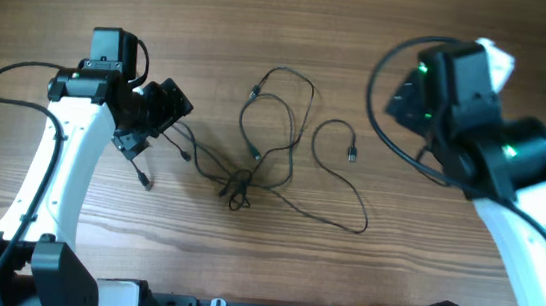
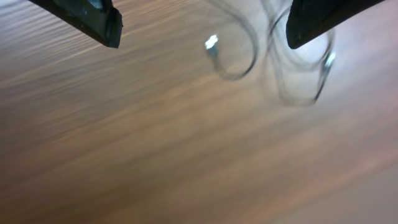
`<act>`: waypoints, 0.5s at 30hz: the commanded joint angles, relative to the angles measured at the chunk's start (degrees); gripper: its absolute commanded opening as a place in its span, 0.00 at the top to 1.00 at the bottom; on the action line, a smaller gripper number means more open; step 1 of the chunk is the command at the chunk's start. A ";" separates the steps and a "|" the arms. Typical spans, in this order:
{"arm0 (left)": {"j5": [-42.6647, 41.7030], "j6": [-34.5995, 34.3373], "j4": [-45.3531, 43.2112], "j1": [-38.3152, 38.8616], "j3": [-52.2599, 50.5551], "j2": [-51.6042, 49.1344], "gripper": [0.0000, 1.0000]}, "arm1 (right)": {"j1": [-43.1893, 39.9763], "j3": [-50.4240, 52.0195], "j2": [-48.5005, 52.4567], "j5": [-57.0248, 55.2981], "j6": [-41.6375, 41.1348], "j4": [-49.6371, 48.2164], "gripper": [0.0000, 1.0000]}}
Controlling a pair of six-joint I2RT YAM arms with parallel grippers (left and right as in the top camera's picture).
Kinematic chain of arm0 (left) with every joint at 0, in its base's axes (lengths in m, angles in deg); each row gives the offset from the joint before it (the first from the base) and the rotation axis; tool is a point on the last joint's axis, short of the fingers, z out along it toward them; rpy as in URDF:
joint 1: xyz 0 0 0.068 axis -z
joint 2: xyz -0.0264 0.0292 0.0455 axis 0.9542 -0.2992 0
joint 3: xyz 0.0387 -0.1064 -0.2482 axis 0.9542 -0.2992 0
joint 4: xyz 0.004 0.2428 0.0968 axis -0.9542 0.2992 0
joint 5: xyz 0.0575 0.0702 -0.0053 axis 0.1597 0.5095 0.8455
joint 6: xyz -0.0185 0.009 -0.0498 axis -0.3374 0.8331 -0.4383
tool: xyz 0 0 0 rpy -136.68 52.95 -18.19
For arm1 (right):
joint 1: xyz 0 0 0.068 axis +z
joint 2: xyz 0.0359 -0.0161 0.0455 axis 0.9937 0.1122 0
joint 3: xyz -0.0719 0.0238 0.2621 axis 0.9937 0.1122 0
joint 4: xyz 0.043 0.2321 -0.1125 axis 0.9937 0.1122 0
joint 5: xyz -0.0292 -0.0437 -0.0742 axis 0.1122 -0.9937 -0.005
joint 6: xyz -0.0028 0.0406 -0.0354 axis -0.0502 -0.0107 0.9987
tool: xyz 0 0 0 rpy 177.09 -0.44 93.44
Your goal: Untangle cables
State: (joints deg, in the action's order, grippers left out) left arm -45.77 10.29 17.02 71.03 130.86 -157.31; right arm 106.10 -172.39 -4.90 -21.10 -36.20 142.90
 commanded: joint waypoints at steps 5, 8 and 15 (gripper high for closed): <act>0.52 0.52 0.00 -0.13 -0.26 -0.24 0.02 | 4.24 3.98 12.74 45.03 18.21 -4.00 0.11; 0.52 0.50 -0.04 -0.15 -0.26 -0.24 0.00 | 8.72 5.40 18.88 45.03 18.23 -5.51 0.09; 0.52 0.50 -0.04 -0.15 -0.26 -0.24 0.00 | 19.74 5.75 31.50 43.95 18.34 -12.37 0.08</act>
State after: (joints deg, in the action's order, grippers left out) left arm -45.75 10.31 16.98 71.03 130.86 -157.31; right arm 121.47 -167.03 21.92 21.10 -19.37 132.86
